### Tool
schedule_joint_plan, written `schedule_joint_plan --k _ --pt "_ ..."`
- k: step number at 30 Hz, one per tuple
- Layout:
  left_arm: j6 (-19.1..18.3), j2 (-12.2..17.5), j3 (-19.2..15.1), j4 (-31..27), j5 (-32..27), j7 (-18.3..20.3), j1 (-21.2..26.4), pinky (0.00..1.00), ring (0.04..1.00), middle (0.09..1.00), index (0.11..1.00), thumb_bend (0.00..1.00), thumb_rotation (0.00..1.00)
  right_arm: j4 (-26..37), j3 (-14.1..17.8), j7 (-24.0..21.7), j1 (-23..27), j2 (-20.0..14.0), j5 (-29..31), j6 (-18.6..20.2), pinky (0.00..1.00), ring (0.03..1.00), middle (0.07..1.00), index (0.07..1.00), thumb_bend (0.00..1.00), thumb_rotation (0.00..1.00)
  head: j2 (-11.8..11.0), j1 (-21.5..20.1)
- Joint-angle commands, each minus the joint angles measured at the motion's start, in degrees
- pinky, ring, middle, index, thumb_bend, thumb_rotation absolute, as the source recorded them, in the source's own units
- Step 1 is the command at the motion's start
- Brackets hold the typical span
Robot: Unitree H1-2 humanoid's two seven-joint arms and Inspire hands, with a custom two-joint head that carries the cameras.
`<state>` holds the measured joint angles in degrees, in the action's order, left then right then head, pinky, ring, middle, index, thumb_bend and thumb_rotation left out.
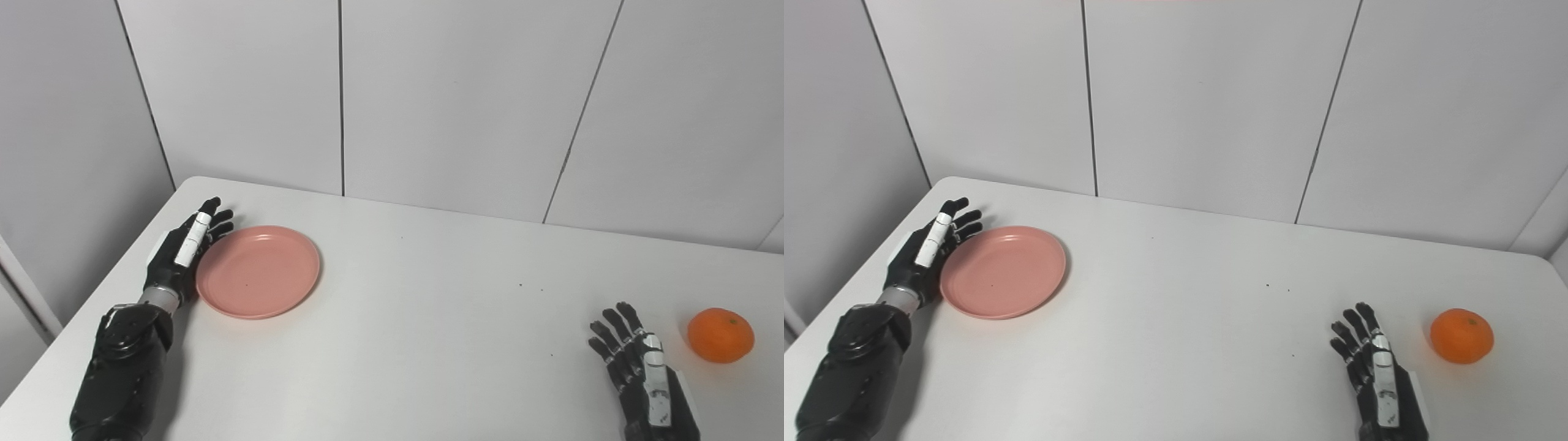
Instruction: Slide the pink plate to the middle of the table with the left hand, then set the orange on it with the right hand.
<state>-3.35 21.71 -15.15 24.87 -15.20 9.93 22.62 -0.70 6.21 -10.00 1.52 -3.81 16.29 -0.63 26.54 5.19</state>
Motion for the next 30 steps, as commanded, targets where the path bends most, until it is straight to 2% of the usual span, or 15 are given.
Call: schedule_joint_plan --k 1,7,11,20,30 --pt "0.44 -0.19 0.19 -2.35 -0.41 0.10 1.31 0.87 0.856 0.839 0.875 1.00 0.79 -4.64 -1.08 0.02 -4.80 1.93 0.26 1.26 0.91 0.895 0.926 0.936 0.79 0.91 0.06 0.01" --pt "-1.47 -1.91 -0.36 -4.30 -1.15 -0.58 0.32 0.85 0.829 0.826 0.865 1.00 0.75 -4.38 -1.06 0.36 -4.79 2.05 0.02 1.68 0.90 0.892 0.922 0.935 0.80 0.91 0.15 -0.08" --pt "-2.18 -2.27 0.67 -5.81 -0.50 0.04 -0.83 0.85 0.829 0.820 0.876 1.00 0.79 -4.21 -1.04 0.39 -4.77 2.09 0.03 2.00 0.91 0.896 0.924 0.933 0.80 0.91 0.18 -0.20" --pt "-2.20 -3.01 1.61 -7.05 -0.93 0.37 -1.83 0.86 0.834 0.834 0.878 1.00 0.79 -3.90 -1.24 0.75 -4.86 2.15 -0.15 2.37 0.90 0.887 0.917 0.928 0.81 0.91 0.44 -0.44" --pt "-4.68 -5.56 2.19 -10.04 -1.69 -0.50 -2.51 0.84 0.835 0.831 0.866 1.00 0.78 -3.80 -1.45 0.56 -4.82 2.14 -0.30 2.32 0.90 0.887 0.917 0.930 0.80 0.91 0.58 -0.66"
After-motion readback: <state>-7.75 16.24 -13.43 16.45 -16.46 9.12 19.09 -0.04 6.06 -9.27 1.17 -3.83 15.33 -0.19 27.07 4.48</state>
